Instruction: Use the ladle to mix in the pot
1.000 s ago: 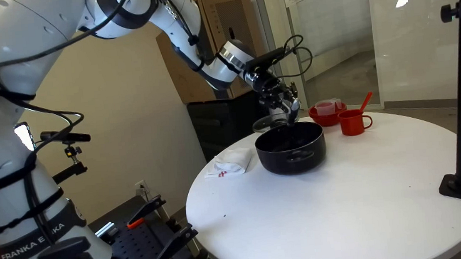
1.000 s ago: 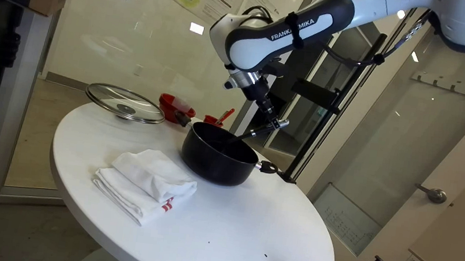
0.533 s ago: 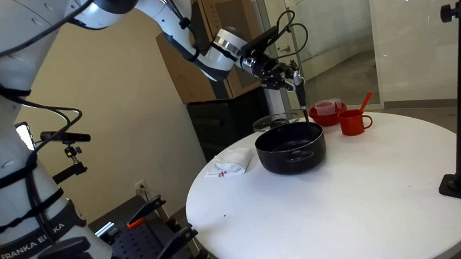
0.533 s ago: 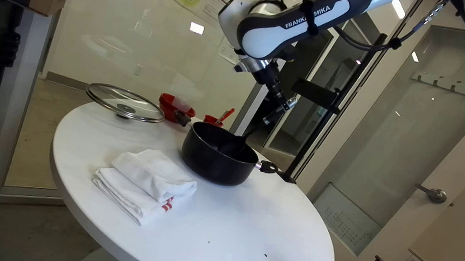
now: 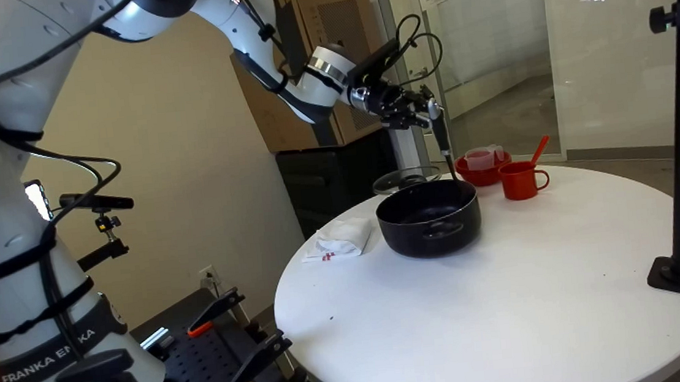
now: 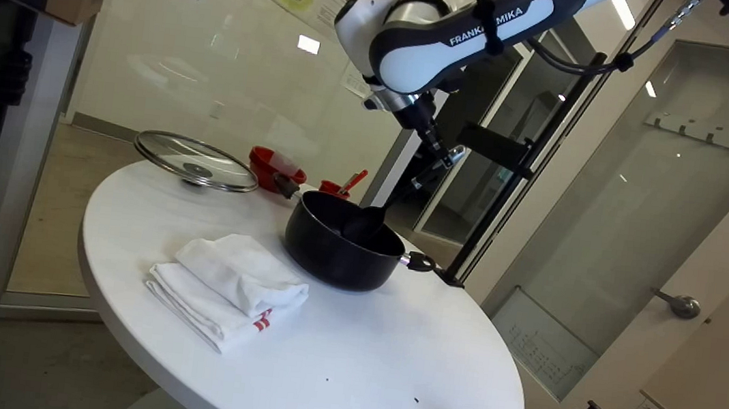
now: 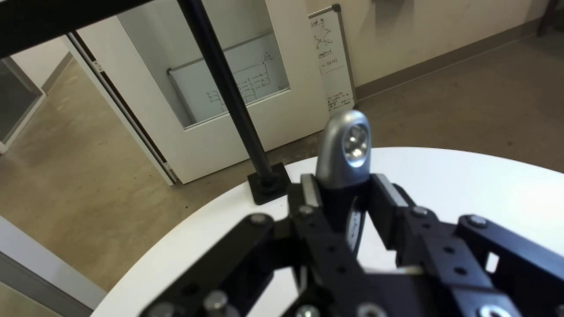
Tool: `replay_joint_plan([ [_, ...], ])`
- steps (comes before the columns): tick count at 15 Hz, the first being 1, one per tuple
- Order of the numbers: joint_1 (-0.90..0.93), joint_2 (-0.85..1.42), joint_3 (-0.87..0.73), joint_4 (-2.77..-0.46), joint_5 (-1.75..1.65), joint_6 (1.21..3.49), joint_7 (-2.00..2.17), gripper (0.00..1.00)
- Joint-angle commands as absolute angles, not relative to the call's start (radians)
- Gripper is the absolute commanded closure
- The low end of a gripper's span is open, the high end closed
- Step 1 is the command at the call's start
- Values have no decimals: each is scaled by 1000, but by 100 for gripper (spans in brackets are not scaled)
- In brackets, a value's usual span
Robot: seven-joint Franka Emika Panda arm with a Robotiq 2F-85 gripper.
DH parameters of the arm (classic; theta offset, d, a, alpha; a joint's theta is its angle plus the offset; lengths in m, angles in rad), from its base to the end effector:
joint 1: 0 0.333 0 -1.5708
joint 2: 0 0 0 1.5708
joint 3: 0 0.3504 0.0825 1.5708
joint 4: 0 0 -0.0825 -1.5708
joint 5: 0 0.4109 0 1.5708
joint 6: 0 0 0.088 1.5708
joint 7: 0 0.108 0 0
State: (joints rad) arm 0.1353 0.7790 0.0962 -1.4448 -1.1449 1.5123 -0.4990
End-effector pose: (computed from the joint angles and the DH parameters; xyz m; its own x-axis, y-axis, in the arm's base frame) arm 0.7228 0.0500 0.2486 0.3692 0.2918 -0.8824 0.9227 -0.2281 0.3107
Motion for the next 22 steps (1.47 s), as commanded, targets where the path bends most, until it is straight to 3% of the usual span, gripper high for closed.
replay_joint_plan([
  [1, 127, 754, 130, -1503, -1110, 1546, -571, 92],
  [22, -37, 907, 115, -1482, -758, 1630, -911, 92],
])
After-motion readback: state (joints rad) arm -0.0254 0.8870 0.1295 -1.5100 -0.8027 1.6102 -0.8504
